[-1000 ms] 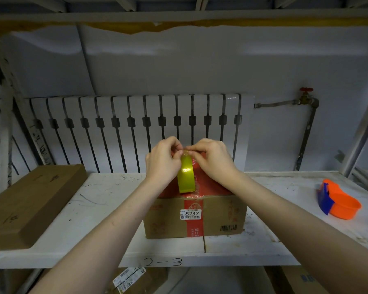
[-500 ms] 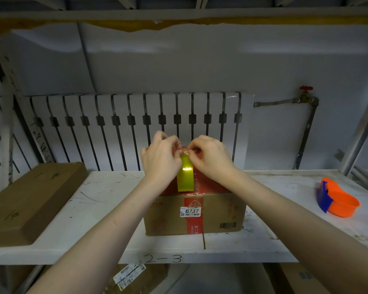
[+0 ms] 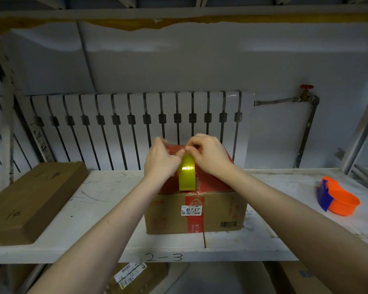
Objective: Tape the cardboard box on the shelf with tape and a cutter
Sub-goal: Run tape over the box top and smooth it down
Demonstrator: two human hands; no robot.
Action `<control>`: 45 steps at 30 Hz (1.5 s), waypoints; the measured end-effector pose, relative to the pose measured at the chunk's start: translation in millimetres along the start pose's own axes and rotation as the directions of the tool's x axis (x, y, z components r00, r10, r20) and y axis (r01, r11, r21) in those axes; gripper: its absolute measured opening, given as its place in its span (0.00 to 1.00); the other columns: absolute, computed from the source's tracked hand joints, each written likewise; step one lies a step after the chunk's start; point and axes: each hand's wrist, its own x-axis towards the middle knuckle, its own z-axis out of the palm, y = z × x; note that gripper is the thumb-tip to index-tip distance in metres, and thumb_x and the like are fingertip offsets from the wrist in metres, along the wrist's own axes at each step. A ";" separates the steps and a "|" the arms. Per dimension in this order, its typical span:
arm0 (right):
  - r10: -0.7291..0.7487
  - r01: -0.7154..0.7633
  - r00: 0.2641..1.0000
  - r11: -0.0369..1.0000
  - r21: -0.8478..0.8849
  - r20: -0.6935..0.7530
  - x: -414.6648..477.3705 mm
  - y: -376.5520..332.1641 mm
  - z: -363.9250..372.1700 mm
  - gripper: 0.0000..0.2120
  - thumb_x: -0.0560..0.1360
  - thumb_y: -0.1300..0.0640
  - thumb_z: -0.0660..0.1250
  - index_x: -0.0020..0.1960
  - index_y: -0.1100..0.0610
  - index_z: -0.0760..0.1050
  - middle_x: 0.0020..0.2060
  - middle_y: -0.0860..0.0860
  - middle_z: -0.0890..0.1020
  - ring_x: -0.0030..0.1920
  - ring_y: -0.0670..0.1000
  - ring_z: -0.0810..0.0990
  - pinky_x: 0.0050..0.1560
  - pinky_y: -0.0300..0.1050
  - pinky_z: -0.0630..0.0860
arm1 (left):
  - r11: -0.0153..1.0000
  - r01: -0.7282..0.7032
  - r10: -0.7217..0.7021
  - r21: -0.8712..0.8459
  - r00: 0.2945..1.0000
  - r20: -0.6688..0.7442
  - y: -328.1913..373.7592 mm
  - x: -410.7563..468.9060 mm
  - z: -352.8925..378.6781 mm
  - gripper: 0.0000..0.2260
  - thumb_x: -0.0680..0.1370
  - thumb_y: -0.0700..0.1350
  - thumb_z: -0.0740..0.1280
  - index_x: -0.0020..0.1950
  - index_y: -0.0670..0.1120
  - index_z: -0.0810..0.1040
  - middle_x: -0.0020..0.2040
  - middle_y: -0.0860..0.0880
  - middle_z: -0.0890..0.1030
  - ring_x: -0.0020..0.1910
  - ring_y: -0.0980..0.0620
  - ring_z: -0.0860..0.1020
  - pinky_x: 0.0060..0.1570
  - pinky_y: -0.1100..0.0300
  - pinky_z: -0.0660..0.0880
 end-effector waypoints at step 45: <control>0.599 -0.471 0.790 0.459 0.753 0.129 -81.0 57.2 -101.9 0.11 0.77 0.51 0.64 0.52 0.57 0.79 0.48 0.54 0.81 0.50 0.52 0.79 0.43 0.41 0.76 | 0.826 0.176 0.310 -0.536 0.651 0.693 64.8 -62.2 43.2 0.14 0.75 0.35 0.66 0.61 0.38 0.75 0.53 0.42 0.80 0.53 0.47 0.79 0.54 0.56 0.76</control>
